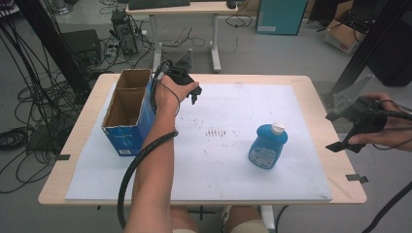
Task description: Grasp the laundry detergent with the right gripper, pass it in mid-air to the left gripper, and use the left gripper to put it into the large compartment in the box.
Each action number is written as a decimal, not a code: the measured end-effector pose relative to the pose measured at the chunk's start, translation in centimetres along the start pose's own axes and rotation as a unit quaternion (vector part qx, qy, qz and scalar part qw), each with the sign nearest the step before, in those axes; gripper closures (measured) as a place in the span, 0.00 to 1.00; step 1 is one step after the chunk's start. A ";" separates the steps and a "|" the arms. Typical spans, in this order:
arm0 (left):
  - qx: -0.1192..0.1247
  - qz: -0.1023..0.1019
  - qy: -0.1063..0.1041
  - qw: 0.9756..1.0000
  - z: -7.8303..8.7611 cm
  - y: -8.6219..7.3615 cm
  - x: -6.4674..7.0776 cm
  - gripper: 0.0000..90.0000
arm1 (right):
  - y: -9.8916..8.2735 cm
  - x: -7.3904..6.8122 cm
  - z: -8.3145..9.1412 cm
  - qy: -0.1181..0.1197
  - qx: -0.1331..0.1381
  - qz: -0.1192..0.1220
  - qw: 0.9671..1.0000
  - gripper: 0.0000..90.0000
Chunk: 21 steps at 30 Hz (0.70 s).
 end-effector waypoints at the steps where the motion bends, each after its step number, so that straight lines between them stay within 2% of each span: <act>1: -0.001 -0.002 -0.001 1.000 -0.1 -0.1 0.0 0.07 | -0.3 -0.1 -0.4 0.002 0.007 -0.011 1.000 0.04; 2: 0.000 0.000 -0.002 1.000 -0.1 -0.1 0.0 0.07 | -0.5 -0.1 -0.8 0.007 0.015 -0.013 1.000 0.04; 3: 0.000 -0.001 -0.001 1.000 -0.2 -0.1 0.0 0.07 | -0.8 -0.2 -1.0 0.007 0.008 -0.019 1.000 0.04; 4: 0.000 0.001 0.002 1.000 -0.2 -0.3 -0.1 0.07 | -1.1 -0.3 -1.7 0.010 0.022 -0.030 0.999 0.04; 5: 0.000 0.001 0.002 1.000 -0.2 -0.3 -0.1 0.07 | -1.1 -0.3 -1.7 0.010 0.022 -0.030 0.999 0.04; 8: -0.003 -0.002 0.005 1.000 -0.2 -0.4 -0.1 0.07 | -1.9 -0.6 -3.3 0.014 0.034 -0.044 0.998 0.04; 10: -0.001 -0.001 0.007 1.000 -0.2 -0.5 -0.2 0.07 | -2.1 -0.7 -3.7 0.015 0.037 -0.046 0.998 0.04; 13: -0.004 -0.004 0.011 1.000 -0.2 -0.6 -0.4 0.07 | -2.6 -1.0 -5.3 0.021 0.061 -0.055 0.996 0.04; 17: -0.003 -0.001 0.014 1.000 -0.3 -0.7 -0.6 0.07 | -3.0 -1.3 -6.7 0.022 0.078 -0.071 0.994 0.03; 21: -0.007 -0.001 0.014 1.000 -0.4 -0.7 -0.7 0.07 | -3.2 -1.6 -7.7 0.027 0.089 -0.076 0.993 0.03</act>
Point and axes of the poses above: each handheld gripper's, and its own axes: z roughly backward along the jaws, y roughly out of its top, x roughly to its right, the point moved 4 cm from there along -z, roughly forward along the jaws, and after that the axes turned 7 degrees about -z, right-handed, at the moved point
